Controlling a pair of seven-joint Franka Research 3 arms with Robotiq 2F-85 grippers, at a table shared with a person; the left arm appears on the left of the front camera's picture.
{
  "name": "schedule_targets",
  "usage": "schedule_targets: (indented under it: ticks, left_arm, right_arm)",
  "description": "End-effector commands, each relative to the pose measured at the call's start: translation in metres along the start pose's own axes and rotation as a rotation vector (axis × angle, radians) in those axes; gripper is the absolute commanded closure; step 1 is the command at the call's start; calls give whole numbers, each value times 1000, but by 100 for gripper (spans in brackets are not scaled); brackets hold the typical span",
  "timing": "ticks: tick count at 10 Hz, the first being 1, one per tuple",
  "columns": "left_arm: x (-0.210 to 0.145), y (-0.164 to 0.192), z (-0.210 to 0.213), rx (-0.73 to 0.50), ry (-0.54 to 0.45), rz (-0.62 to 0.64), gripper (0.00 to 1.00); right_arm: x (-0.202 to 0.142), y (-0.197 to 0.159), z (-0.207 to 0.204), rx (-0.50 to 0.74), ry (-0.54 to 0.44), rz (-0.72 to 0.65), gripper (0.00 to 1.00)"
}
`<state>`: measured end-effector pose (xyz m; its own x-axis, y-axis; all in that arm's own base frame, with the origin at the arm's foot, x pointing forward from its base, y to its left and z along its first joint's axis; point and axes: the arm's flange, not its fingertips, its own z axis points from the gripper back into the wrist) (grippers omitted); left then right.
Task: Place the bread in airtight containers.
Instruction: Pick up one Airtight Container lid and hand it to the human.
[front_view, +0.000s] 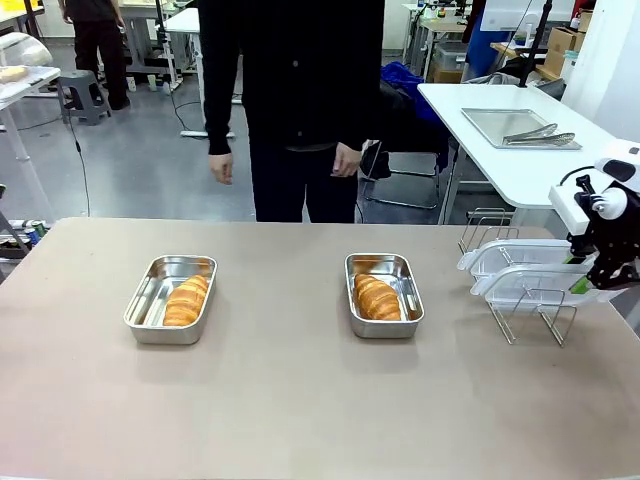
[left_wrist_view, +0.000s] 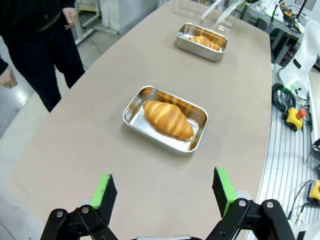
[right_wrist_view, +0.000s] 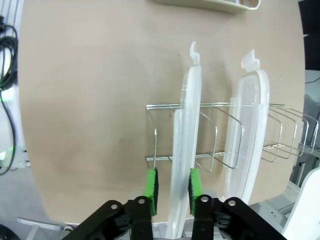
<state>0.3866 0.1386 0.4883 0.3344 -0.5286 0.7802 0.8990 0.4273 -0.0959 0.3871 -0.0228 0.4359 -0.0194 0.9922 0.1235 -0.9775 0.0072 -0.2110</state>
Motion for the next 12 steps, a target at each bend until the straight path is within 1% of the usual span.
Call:
schedule_targets:
  ticks: [1, 5, 6, 7, 10, 11, 12]
  left_arm:
    - [0, 0, 1, -1, 4, -11, 0]
    - [0, 0, 1, -1, 4, -11, 0]
    - [0, 0, 1, -1, 4, -11, 0]
    - [0, 0, 1, -1, 4, -11, 0]
    - [0, 0, 1, -1, 4, -11, 0]
    - [0, 0, 1, -1, 4, -11, 0]
    - [0, 0, 1, -1, 4, -11, 0]
  right_arm:
    - [1, -9, -5, -10, -3, -6, 100]
    - [2, -9, 3, -27, 11, -17, 100]
    - [3, -11, 10, -49, -21, -49, 100]
    - [4, -14, 28, -43, 12, -81, 100]
    - [24, -20, 104, -153, 30, -63, 100]
    - [32, -18, 133, -185, 30, -36, 100]
    - [40, -12, 167, -230, 2, -20, 100]
